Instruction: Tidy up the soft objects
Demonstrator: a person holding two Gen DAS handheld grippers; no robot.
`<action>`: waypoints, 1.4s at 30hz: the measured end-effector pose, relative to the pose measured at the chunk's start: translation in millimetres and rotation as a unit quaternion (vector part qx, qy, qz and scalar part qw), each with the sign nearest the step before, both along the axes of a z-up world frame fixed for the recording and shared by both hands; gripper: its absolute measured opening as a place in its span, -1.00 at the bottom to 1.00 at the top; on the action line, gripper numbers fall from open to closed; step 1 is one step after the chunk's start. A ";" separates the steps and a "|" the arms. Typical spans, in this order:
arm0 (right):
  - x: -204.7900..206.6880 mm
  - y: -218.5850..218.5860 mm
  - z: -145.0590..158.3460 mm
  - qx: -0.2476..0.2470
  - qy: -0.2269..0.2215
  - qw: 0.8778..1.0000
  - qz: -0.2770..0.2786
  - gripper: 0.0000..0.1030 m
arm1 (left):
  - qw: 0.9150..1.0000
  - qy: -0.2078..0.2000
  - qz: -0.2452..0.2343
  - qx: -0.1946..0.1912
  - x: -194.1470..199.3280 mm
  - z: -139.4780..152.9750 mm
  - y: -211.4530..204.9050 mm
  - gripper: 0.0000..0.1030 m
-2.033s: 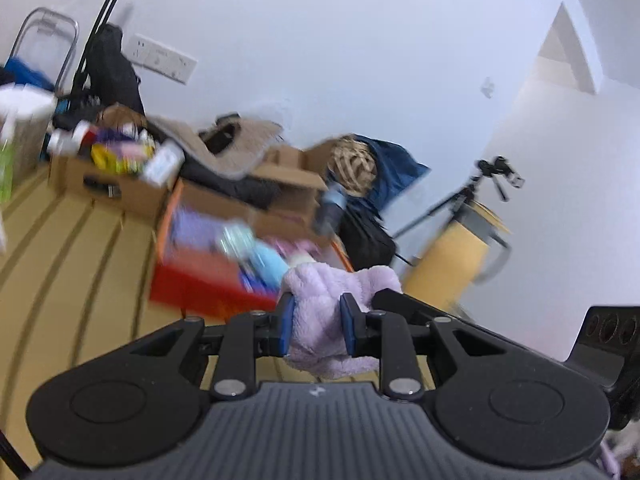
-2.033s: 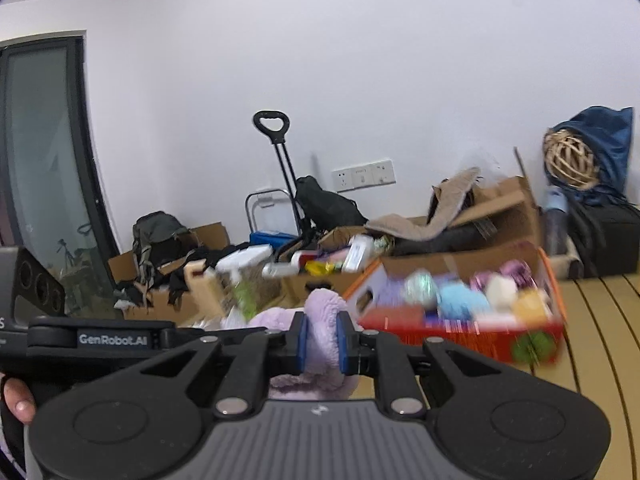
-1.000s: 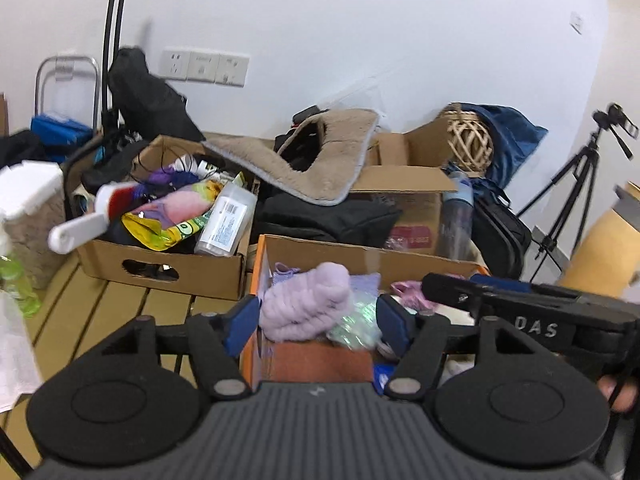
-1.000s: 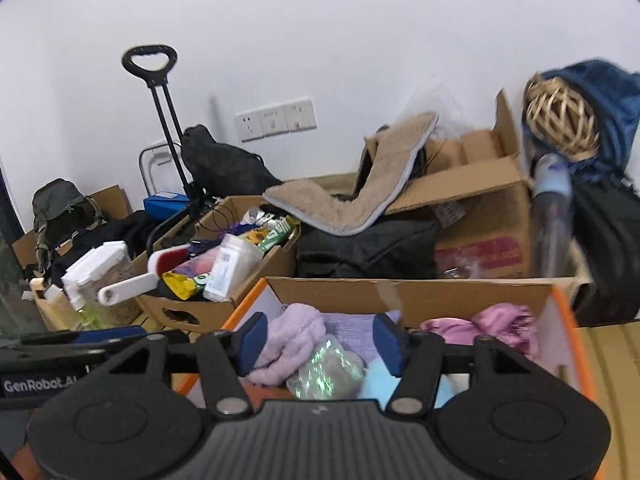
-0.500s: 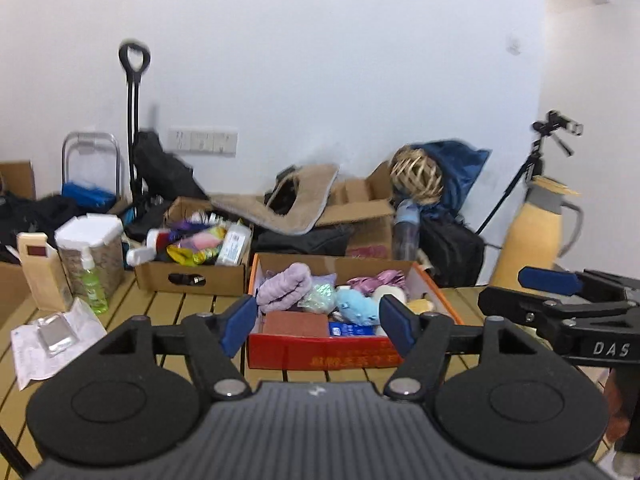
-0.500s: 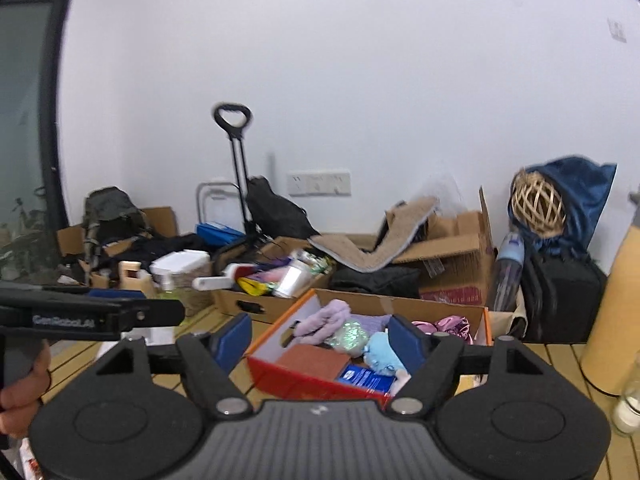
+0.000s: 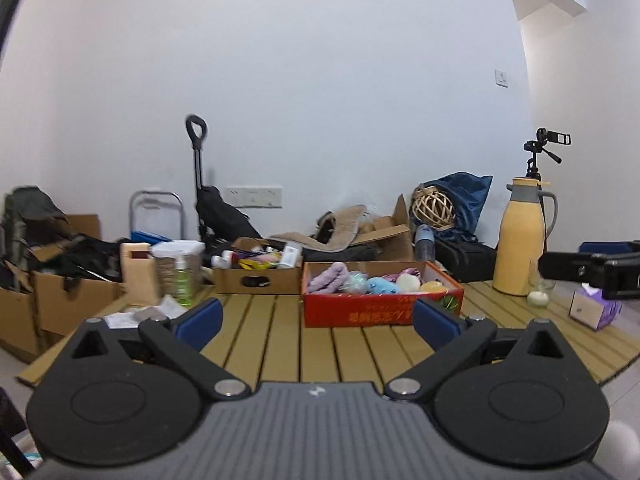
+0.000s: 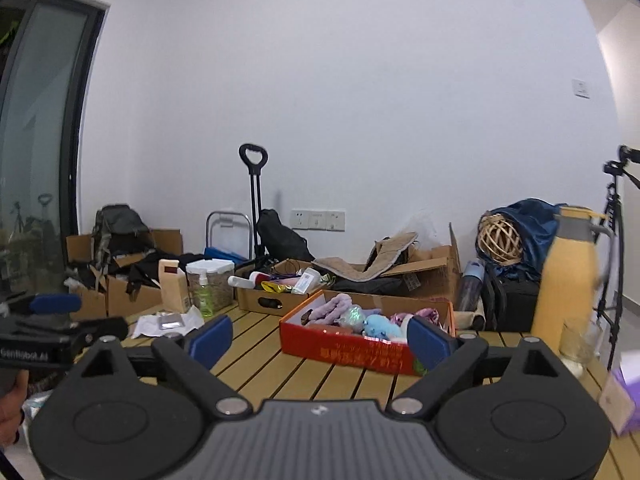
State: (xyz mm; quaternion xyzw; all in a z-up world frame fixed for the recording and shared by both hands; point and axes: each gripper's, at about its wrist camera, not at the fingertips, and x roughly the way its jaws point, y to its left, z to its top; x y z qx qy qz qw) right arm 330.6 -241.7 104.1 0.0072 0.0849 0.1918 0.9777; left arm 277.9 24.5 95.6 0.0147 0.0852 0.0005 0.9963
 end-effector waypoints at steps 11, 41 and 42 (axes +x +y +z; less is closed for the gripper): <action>-117.9 -9.4 -38.5 -0.005 0.004 0.998 -0.062 1.00 | 0.999 -0.039 0.002 0.016 -117.0 -17.5 -29.6 1.00; -297.7 -0.5 -85.1 0.006 0.029 0.997 -0.073 1.00 | 1.000 -0.019 -0.008 -0.008 -251.3 -55.2 -38.5 1.00; -299.0 0.2 -85.3 0.005 0.030 0.997 -0.072 1.00 | 1.000 -0.019 -0.009 -0.008 -252.9 -55.5 -38.5 1.00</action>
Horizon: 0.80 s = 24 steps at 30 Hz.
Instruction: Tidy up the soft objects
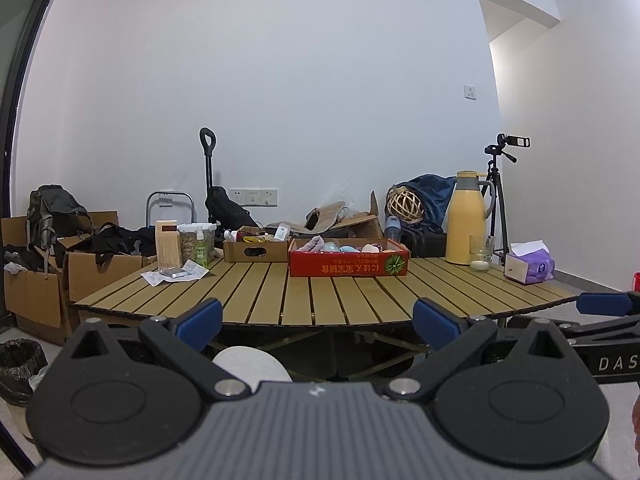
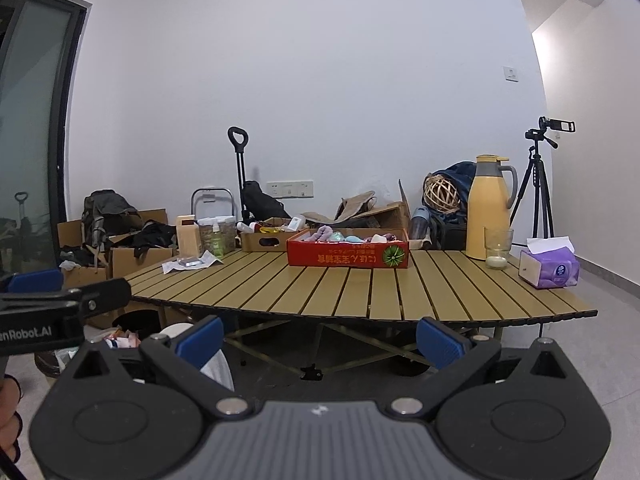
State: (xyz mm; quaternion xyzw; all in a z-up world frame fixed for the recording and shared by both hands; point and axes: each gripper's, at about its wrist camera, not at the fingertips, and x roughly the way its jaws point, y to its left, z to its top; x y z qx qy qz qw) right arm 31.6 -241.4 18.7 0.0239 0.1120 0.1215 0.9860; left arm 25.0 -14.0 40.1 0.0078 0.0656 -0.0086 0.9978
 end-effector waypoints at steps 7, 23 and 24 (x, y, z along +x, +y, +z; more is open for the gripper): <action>-6.8 1.7 1.2 0.000 -0.004 1.000 0.003 1.00 | 1.000 -0.004 -0.002 0.001 -4.3 0.6 -1.3 1.00; -3.1 -0.6 0.1 -0.001 -0.002 1.000 0.007 1.00 | 1.000 -0.006 -0.003 0.003 -6.3 0.2 -1.5 1.00; -2.9 -0.1 0.1 -0.001 -0.003 1.000 0.007 1.00 | 1.000 -0.005 -0.004 0.002 -6.3 0.3 -1.2 1.00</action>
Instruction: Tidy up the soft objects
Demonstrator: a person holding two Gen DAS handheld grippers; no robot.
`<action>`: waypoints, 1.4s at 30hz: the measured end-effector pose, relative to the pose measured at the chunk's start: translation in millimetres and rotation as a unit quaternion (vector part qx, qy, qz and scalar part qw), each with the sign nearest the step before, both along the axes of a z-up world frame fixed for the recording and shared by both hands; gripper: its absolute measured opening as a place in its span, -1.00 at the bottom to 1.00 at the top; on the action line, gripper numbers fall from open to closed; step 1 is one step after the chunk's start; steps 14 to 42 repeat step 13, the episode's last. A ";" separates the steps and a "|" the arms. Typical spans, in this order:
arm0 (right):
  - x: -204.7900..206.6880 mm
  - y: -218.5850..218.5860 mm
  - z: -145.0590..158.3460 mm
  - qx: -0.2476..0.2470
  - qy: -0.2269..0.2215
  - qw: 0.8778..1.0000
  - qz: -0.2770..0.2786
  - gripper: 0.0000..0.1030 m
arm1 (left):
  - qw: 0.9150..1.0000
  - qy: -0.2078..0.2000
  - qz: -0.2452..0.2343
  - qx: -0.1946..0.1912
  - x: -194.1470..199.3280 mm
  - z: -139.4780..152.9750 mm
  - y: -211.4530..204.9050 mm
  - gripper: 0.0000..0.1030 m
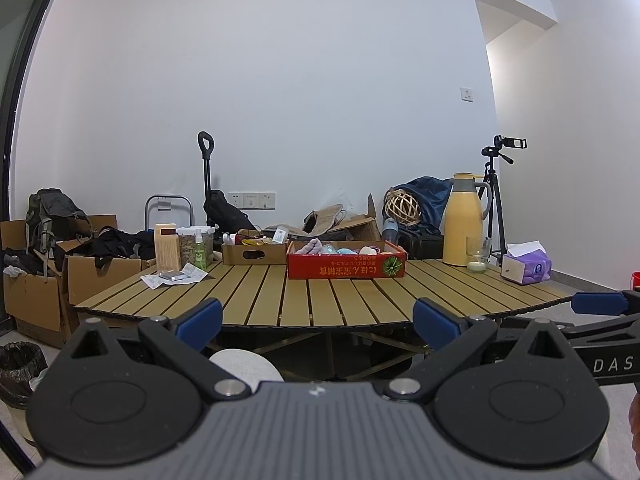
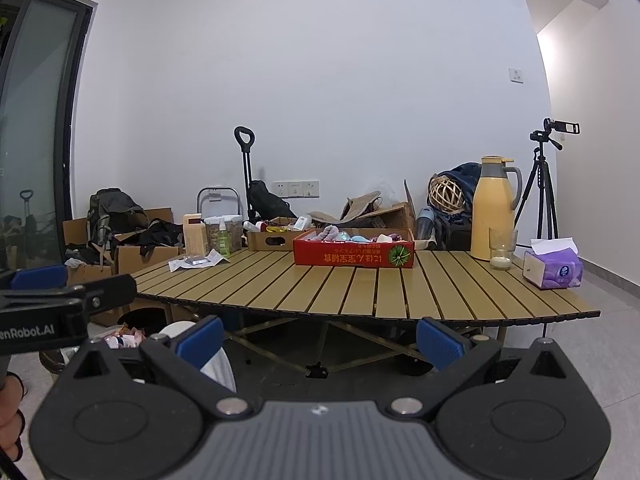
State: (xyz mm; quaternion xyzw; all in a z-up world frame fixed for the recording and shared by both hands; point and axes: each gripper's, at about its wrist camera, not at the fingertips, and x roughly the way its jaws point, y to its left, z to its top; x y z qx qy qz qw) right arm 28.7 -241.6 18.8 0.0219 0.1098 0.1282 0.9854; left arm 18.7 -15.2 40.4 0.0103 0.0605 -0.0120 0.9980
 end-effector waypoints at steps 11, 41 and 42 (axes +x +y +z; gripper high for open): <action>1.8 -0.3 -1.1 0.000 0.002 1.000 0.001 1.00 | 1.000 0.004 -0.002 0.000 2.7 -2.0 0.8 1.00; 2.7 -0.3 -1.9 0.000 0.004 1.000 0.001 1.00 | 1.000 0.003 -0.003 -0.001 2.4 -3.0 1.5 1.00; 2.7 -0.3 -1.9 0.000 0.004 1.000 0.001 1.00 | 1.000 0.003 -0.003 -0.001 2.4 -3.0 1.5 1.00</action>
